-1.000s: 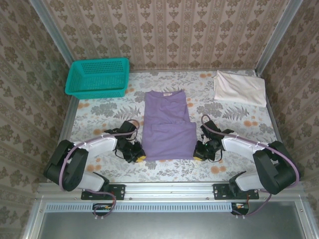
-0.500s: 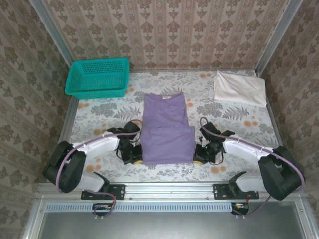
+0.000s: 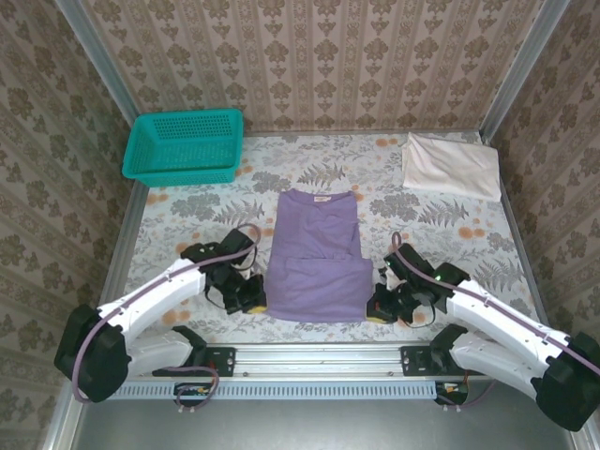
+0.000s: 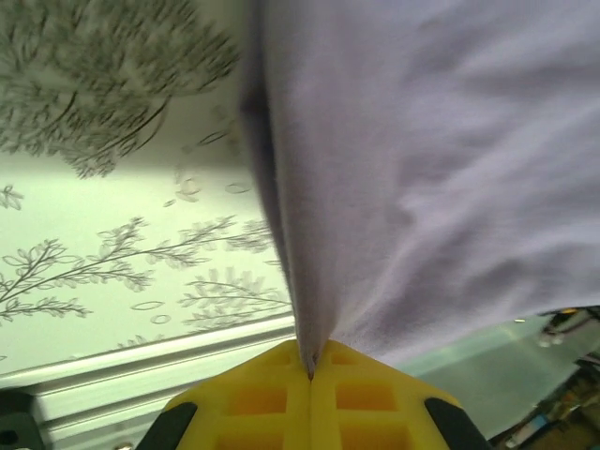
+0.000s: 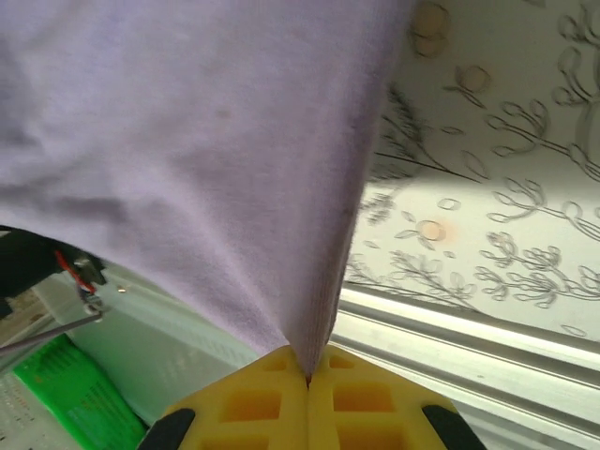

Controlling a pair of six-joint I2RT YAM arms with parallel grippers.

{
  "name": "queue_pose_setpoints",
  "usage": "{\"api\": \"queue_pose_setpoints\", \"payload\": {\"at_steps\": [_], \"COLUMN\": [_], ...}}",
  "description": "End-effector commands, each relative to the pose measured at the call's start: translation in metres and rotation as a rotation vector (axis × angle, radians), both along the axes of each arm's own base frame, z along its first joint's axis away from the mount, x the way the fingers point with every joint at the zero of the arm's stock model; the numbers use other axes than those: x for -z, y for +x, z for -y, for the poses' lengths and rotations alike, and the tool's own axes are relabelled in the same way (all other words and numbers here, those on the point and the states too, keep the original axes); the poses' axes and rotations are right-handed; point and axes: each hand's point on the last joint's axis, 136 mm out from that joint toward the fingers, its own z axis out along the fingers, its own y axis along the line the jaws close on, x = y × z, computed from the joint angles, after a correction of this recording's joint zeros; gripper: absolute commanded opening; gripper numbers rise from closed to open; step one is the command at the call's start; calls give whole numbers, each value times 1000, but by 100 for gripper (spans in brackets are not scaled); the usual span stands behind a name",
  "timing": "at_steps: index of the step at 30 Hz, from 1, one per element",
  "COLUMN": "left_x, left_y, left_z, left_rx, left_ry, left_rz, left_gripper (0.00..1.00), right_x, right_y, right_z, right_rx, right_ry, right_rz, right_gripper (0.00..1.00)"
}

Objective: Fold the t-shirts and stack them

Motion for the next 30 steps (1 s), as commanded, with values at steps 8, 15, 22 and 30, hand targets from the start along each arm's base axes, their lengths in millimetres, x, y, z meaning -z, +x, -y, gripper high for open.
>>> {"api": "queue_pose_setpoints", "payload": {"at_steps": [8, 15, 22, 30], "left_x": [-94, -106, -94, -53], "left_y": [111, 204, 291, 409], "left_z": [38, 43, 50, 46], "left_rx": [-98, -171, -248, -409], "left_ry": [-200, -186, -160, -111], "left_rz": [160, 192, 227, 282], "left_gripper": [0, 0, 0, 24], "right_x": [-72, -78, -55, 3], "right_y": [106, 192, 281, 369], "right_z": [-3, 6, 18, 55], "right_rx": [195, 283, 372, 514], "right_ry": [129, 138, 111, 70], "right_rz": [137, 106, 44, -67], "right_gripper": [0, 0, 0, 47]}}
